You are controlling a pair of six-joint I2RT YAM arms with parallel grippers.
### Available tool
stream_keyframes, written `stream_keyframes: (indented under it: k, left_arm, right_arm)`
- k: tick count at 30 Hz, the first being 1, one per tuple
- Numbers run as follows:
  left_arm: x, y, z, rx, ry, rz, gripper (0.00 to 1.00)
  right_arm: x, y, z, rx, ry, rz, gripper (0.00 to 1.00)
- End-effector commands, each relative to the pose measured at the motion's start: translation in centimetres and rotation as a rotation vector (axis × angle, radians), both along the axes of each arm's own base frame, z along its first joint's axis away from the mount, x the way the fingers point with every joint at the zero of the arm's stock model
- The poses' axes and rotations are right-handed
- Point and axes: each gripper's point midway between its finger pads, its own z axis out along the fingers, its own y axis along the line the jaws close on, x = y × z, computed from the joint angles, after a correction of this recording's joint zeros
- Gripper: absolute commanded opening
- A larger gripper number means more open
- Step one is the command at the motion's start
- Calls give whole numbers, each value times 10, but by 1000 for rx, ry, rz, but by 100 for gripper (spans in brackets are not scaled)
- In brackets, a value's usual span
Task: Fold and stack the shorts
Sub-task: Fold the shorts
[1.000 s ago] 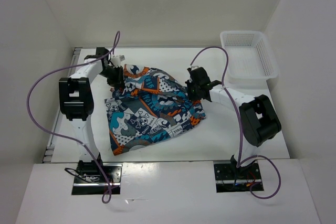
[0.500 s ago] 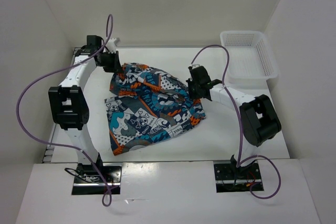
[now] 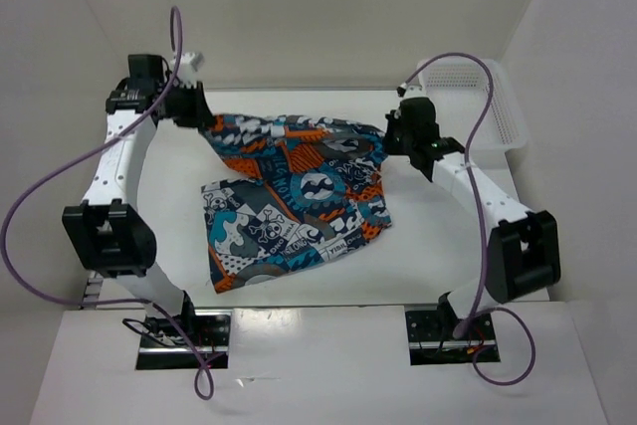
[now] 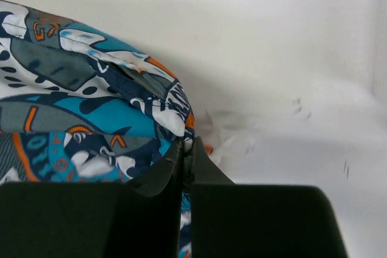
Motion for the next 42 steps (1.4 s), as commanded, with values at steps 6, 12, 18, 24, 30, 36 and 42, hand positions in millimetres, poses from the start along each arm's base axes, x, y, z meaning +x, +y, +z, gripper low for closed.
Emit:
stream_keyframes:
  k: [6,12,18,24,30,36,42]
  left_arm:
    - [-171,-15,-111,-74,489,-8,18]
    - [-219,-26,-151,-55,611,-31,26]
    - [-228,-15,-157,21,634,3,31]
    - [-222,-4,-152,31,585,47,60]
    - [-165,18,-136,27,410,113,78]
    - [-139,31,-194,60,533,137,73]
    - [-121,5,-162,-78,456,39,69]
  right_arm:
    - [-103,18,-45,141,188,58,22]
    - [-151,25,-30,316,196,50,68]
    - [-149,22,-17,462,194,-109,68]
    - [-134,31,-63,503,296,-198,68]
    - [-99,12,-43,545,214,-281,68]
    - [-92,1,-66,517,263,-316,68]
    - [-90,1,-80,512,314,-287,68]
